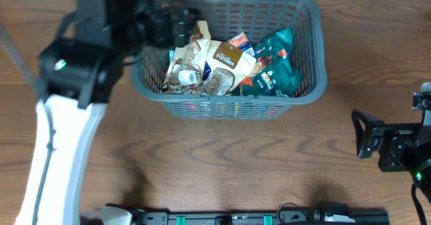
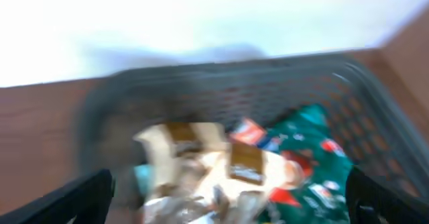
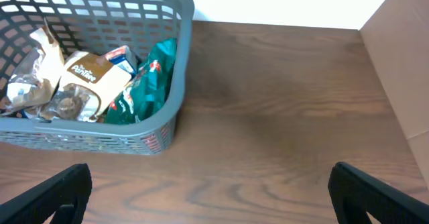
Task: Pack container
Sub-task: 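Open the left gripper and raise it out of the basket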
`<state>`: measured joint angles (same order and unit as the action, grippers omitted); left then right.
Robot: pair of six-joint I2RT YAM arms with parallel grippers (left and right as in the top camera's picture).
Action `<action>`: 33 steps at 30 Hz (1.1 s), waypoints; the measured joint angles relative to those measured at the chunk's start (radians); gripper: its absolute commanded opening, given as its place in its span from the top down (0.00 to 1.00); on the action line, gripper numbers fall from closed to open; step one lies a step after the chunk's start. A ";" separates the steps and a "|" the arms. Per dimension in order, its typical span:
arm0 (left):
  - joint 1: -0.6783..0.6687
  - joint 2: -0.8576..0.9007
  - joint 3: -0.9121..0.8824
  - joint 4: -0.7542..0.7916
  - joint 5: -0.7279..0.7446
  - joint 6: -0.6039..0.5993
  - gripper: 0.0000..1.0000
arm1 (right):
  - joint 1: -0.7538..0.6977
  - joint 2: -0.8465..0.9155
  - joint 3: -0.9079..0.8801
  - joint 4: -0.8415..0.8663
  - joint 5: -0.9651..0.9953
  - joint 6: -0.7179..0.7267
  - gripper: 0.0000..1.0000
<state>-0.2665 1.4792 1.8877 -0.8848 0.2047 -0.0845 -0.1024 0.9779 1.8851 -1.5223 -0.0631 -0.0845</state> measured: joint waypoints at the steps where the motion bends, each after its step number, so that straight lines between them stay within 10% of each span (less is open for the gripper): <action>1: 0.010 -0.019 0.001 -0.022 -0.040 0.000 0.01 | 0.000 0.000 0.000 0.000 0.000 0.000 0.01; 11: 0.071 -0.071 0.002 -0.159 -0.286 0.000 0.01 | 0.000 0.000 0.000 0.000 0.000 0.000 0.01; 33: 0.070 -0.071 0.002 -0.159 -0.317 0.001 0.01 | 0.000 0.000 0.000 0.000 0.000 0.000 0.01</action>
<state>-0.1963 1.4082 1.8900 -1.0443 -0.1123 -0.0837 -0.1024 0.9779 1.8851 -1.5223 -0.0635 -0.0845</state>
